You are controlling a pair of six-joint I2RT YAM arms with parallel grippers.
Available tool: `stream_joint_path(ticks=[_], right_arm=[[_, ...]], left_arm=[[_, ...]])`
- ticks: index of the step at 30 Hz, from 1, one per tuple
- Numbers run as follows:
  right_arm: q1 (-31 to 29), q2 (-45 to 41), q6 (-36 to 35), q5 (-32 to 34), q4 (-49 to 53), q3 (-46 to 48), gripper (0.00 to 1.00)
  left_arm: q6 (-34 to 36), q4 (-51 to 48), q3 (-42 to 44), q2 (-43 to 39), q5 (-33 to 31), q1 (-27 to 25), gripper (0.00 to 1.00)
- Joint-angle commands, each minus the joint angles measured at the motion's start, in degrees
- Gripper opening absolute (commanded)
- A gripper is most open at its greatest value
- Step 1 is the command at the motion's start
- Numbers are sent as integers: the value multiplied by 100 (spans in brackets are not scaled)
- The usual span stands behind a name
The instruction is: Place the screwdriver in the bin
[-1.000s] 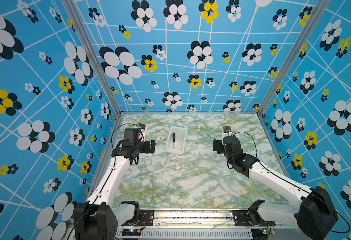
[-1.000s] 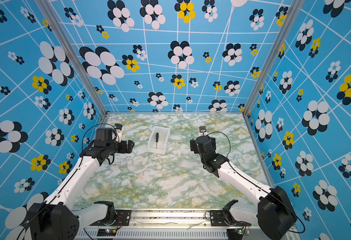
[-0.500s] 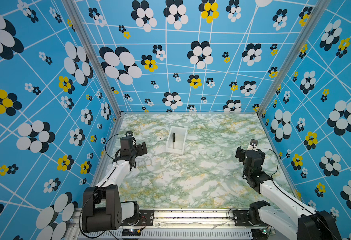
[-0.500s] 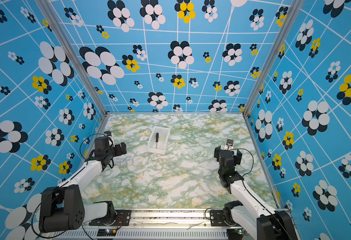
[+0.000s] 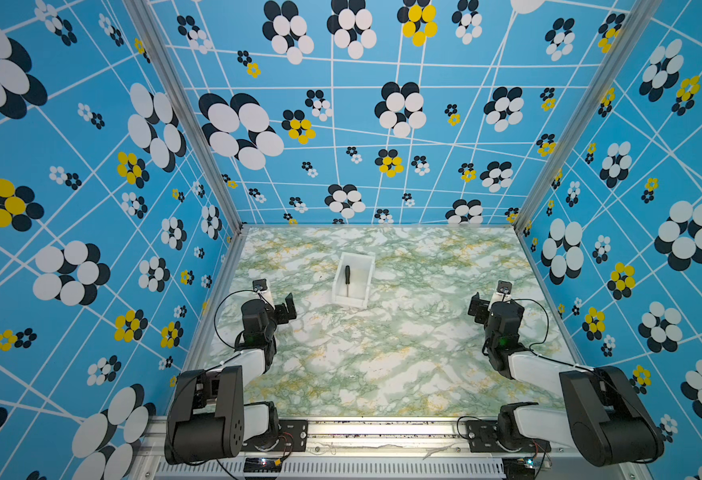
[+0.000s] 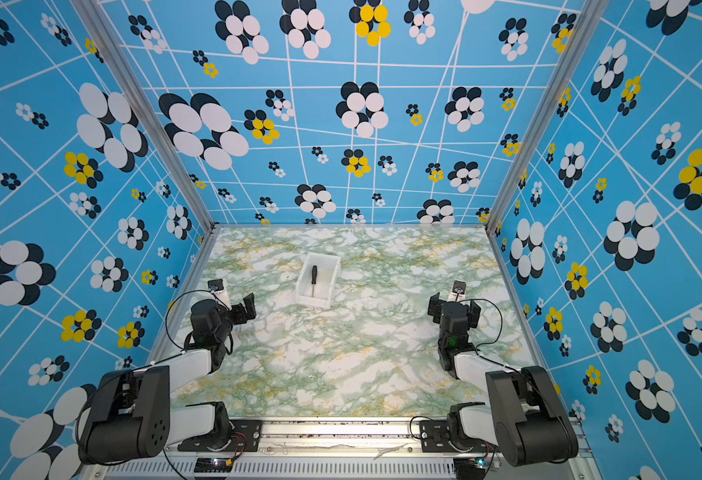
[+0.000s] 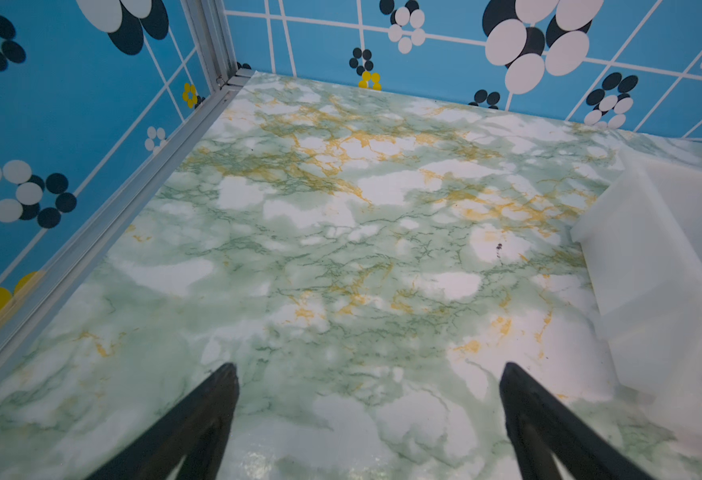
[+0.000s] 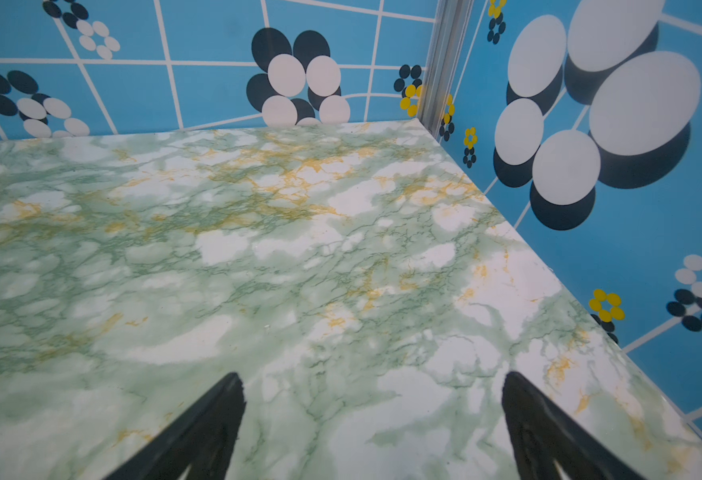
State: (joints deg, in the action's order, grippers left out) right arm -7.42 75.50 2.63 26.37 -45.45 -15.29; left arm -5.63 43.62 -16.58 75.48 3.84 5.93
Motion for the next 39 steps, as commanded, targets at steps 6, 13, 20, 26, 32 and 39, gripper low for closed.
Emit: stream_joint_path(ticks=[6,13,20,26,32,39], right_arm=[[329,1054,-8,-622,-1438,-116,99],[467,1323,-51,-1163,-706,-646,99],[531,1300,-26,-1286,-622,-671,99],[531,1298,-35,-1299,-622,-668,99],[531,1300,-41,-1295,-615,-673,99],[536,1298,-43,-1300,-620,-675,99]], left_arm=[[18,2582,451,1122,156,-141,99],[119,3264,628,1520,16,-255,99],[97,2501,269,1414,-13,-259,99],[71,2802,417,1447,-98,-253,99],[36,3253,593,1544,-207,-256,99],[-24,3628,752,1645,-371,-252,99]])
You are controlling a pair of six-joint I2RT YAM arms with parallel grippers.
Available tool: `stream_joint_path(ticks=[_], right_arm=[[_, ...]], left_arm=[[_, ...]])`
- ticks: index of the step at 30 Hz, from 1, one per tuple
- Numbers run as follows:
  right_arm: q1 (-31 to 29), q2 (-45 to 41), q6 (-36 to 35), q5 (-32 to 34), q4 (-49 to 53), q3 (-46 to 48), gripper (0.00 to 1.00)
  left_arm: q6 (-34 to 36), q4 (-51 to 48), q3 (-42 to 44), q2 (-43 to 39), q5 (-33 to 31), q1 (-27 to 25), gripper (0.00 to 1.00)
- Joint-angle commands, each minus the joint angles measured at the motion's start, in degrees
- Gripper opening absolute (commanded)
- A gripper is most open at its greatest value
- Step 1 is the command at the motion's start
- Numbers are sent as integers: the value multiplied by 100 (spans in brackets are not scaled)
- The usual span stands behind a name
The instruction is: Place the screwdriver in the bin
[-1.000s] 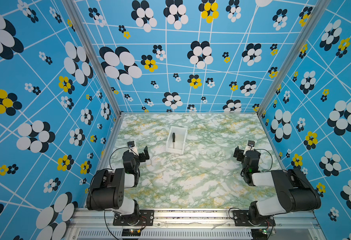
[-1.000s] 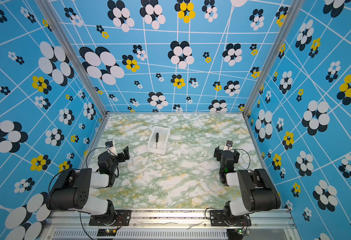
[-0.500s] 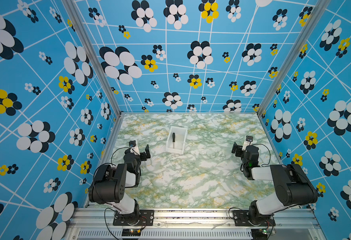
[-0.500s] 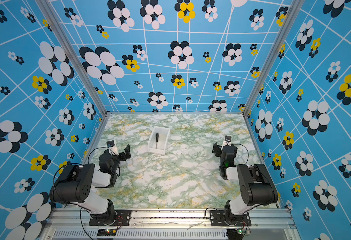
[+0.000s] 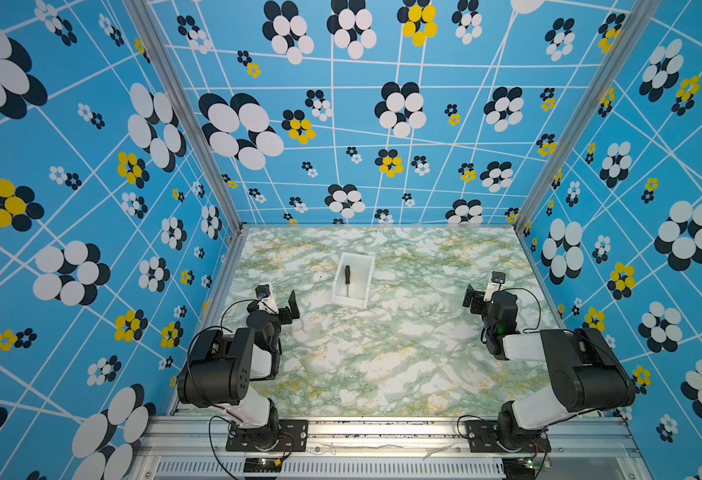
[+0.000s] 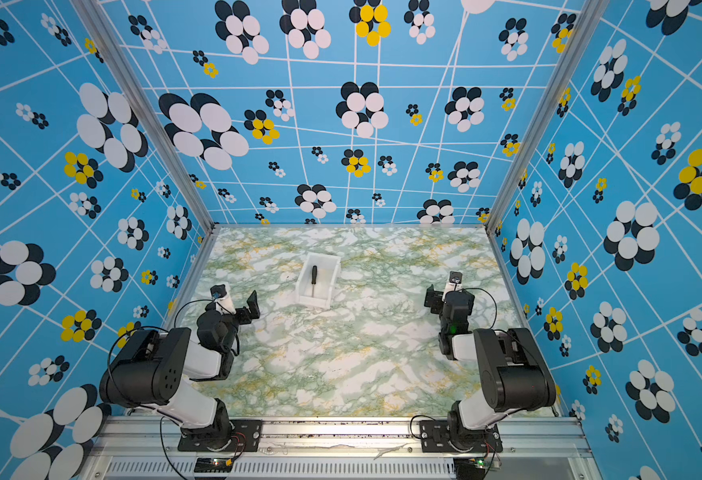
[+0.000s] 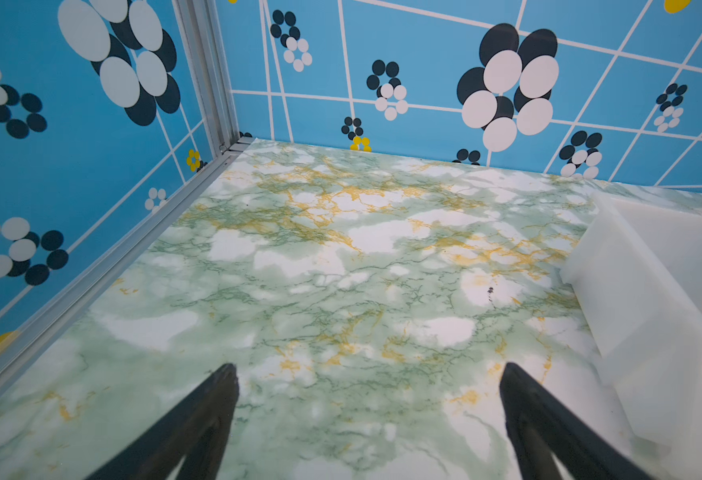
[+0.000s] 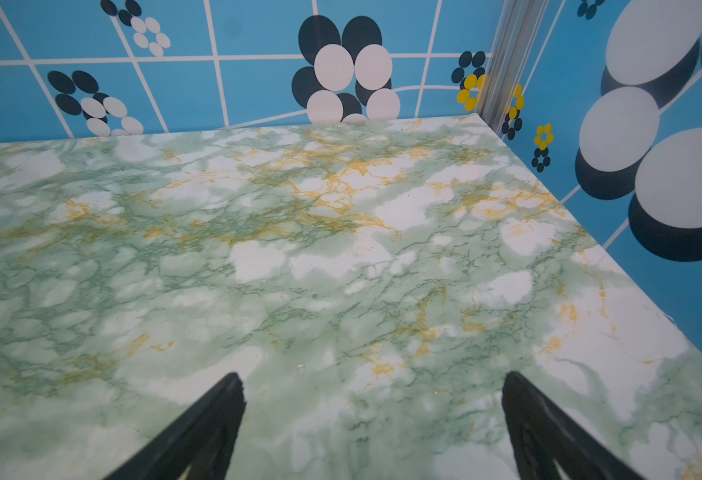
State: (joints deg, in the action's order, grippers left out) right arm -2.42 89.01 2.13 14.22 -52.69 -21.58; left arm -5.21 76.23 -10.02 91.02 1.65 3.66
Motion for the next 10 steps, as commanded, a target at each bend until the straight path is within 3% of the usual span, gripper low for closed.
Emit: stream_joint_path(ticks=[1,10], right_arm=[[31,-52,15,-85,103,-50,99],[31,-51,15,-81,114,-48,99]], left_arm=[[-73,350,96,83,-173,-23,99],[-85,374,97,91,-199,-24,99]])
